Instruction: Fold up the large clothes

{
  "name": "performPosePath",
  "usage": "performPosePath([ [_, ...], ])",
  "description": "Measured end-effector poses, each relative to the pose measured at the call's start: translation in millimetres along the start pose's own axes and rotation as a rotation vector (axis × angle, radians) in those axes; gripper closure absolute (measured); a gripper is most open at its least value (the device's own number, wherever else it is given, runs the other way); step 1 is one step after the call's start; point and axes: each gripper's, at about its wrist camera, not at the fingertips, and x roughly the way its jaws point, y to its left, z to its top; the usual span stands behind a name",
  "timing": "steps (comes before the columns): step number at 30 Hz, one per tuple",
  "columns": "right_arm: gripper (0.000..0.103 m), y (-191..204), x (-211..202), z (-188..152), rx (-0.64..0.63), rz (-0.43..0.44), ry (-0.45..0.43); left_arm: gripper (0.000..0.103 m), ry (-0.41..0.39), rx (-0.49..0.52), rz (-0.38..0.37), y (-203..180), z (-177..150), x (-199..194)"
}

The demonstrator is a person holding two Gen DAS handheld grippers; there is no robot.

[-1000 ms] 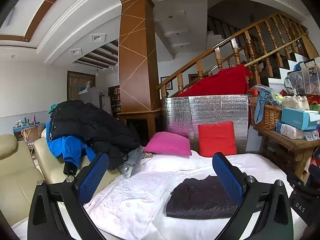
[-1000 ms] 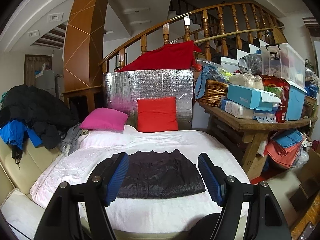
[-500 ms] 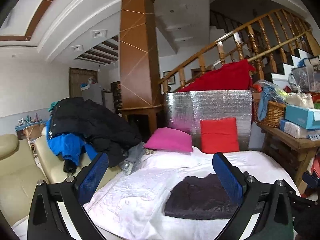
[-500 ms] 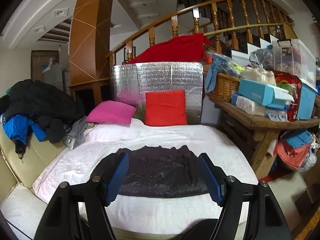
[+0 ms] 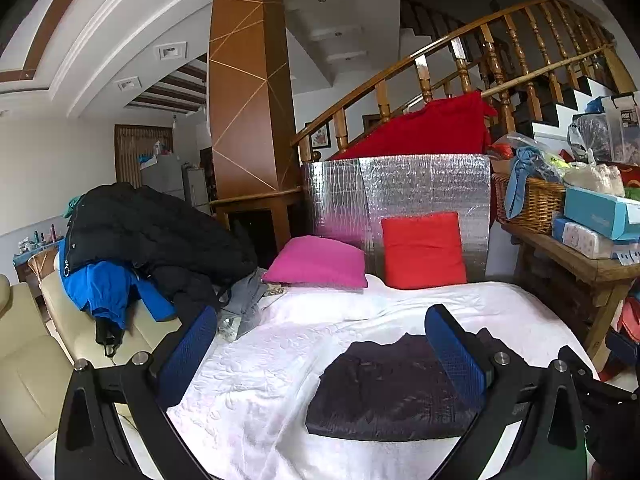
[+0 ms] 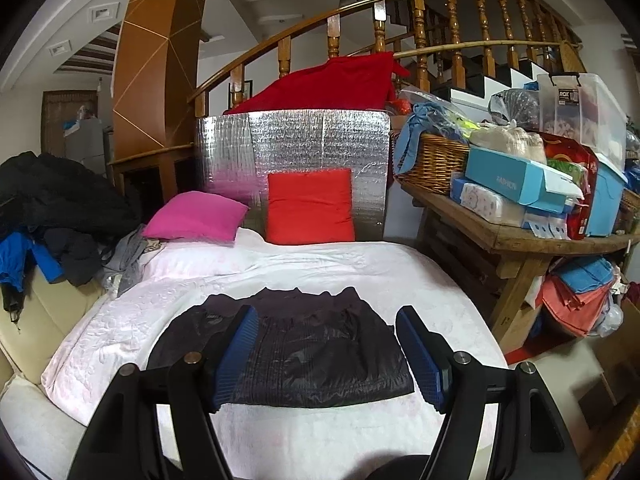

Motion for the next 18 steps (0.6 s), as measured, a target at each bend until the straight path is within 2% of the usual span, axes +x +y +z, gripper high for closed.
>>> performPosePath([
  [10, 0.028, 7, 32, 1, 0.003, -0.011, 0.035, 0.0, 0.024, 0.013, -0.016, -3, -2, 28],
  [13, 0.028, 5, 47, 1, 0.009, -0.015, 0.05, 0.0, 0.019, 0.017, -0.064, -4, -5, 42],
  [16, 0.028, -11, 76, 4, 0.034, -0.007, 0.068, 0.0, 0.033, -0.022, -0.089, 5, -10, 71],
  [18, 0.022, -37, 107, 5, 0.057, -0.061, 0.076, 0.0, 0.082, -0.071, -0.048, 23, -18, 111],
])
